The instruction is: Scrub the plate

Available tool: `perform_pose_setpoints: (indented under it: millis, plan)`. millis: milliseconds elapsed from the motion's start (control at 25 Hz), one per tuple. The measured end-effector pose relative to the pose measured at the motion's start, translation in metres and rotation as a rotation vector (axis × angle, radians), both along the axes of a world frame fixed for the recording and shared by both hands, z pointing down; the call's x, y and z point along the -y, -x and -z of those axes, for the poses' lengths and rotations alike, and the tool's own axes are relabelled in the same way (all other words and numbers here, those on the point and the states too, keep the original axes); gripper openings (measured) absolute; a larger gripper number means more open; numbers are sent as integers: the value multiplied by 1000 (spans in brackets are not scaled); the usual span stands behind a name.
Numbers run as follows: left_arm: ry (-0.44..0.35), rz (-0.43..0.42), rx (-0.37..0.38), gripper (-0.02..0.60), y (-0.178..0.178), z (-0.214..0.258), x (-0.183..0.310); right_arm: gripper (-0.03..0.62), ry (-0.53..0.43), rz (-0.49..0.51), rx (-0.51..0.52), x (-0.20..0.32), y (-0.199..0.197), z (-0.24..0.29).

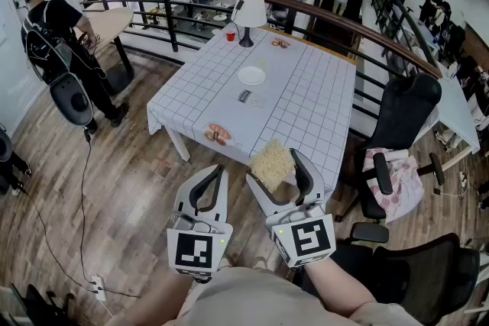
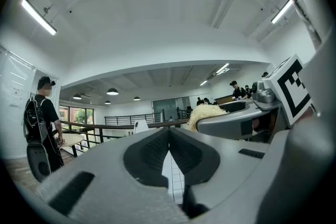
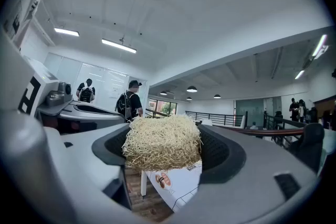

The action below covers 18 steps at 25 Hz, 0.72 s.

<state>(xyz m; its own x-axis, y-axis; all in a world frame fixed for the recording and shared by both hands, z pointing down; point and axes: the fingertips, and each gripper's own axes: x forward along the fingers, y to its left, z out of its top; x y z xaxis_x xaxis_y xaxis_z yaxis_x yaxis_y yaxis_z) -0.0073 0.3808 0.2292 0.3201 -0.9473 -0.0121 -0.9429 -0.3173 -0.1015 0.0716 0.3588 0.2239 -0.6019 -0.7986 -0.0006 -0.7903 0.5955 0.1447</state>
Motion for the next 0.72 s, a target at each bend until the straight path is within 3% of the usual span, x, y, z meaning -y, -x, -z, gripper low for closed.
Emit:
perform_pose_setpoints:
  millis: [200, 720]
  plan:
    - [11, -8, -21, 12, -4, -1, -2, 377, 9, -18, 19, 1, -8, 1]
    - [-15, -15, 14, 12, -9, 0, 4, 377, 18, -40, -3, 3, -15, -4]
